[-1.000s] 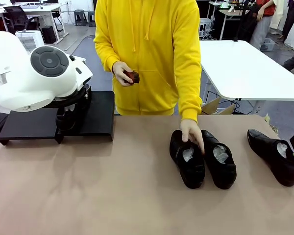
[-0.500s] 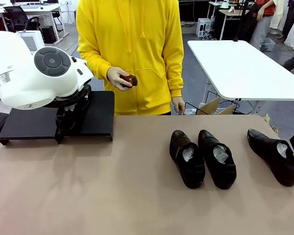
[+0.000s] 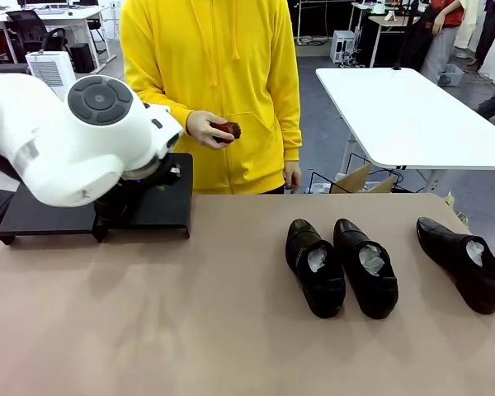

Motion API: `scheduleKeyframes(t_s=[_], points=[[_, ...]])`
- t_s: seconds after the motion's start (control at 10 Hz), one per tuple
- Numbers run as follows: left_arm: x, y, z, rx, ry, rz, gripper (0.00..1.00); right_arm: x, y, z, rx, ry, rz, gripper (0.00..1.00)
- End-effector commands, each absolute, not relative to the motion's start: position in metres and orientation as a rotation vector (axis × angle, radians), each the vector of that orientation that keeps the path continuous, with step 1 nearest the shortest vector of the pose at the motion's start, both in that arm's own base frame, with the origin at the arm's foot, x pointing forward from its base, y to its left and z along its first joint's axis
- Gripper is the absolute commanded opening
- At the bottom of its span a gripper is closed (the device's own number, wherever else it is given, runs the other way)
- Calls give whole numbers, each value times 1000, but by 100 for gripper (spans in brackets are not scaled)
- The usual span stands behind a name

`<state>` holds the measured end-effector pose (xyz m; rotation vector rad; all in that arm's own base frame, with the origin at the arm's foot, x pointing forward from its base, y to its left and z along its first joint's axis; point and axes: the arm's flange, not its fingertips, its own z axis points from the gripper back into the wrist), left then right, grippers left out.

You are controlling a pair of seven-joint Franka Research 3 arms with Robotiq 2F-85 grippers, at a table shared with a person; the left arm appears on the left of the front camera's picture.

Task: Organize the shoes by placing them on the stand.
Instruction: Pick up one Shoe and place it in the middle of the table.

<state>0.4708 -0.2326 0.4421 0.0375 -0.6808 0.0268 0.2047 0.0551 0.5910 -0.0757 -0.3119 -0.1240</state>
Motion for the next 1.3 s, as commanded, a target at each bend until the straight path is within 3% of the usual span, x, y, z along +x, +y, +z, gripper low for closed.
scheduleKeyframes(t_s=[0.0,0.2,0.3,0.4,0.5,0.8,0.9,1.1,1.2], points=[[399,-219,496,-81,-555,-5,30,213,24,583,-84,-249,-65,100],[386,-214,506,-129,-509,-35,30,231,-4,560,-10,-190,58,100],[388,-207,512,-144,-548,34,30,209,30,584,-58,-271,-78,100],[416,-263,465,-144,-547,-22,30,209,30,584,-58,-271,-78,100],[416,-263,465,-144,-547,-22,30,209,30,584,-58,-271,-78,100],[416,-263,465,-144,-547,-22,30,235,30,564,-34,-213,207,100],[416,-263,465,-144,-547,-22,30,253,29,555,73,-211,299,100],[416,-263,465,-144,-547,-22,30,277,43,537,213,-208,359,100],[416,-263,465,-144,-547,-22,30,276,37,533,173,-174,323,100]])
